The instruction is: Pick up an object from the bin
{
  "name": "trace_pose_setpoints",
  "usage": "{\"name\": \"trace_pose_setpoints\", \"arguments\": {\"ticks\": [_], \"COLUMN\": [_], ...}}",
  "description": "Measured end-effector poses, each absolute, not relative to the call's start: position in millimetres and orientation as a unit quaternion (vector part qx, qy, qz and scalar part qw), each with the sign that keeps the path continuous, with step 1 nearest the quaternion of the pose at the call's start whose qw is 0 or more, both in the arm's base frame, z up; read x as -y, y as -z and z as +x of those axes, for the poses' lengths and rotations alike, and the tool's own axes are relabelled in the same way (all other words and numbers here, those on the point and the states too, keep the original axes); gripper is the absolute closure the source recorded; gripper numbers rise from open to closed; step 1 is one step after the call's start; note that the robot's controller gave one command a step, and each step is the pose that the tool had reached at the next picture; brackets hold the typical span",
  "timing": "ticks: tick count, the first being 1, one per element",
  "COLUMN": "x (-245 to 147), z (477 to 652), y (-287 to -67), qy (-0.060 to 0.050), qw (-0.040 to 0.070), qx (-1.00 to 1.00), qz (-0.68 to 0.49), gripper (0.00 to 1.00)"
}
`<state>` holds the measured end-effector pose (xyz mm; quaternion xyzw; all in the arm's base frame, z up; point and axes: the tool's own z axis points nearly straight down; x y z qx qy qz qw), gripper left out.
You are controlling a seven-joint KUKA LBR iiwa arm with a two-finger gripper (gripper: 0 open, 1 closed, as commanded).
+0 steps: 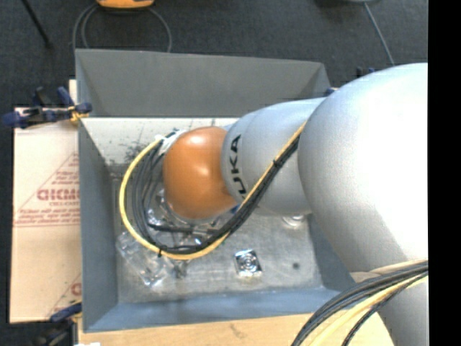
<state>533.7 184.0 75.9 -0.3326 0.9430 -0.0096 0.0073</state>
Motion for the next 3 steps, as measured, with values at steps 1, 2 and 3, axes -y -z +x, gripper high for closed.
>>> {"name": "trace_pose_setpoints", "arguments": {"ticks": [1,2,3], "x": [-107.0,-3.9,4.0], "z": [511.9,484.2,502.2], "y": [-108.7,-139.9,-71.1], "qy": [0.001,0.002,-0.001], "qw": [0.001,0.000,0.004], "qx": [-0.913,-0.913,-0.898], "qz": [-0.409,-0.407,-0.441], "gripper": [0.00,0.00,0.00]}}
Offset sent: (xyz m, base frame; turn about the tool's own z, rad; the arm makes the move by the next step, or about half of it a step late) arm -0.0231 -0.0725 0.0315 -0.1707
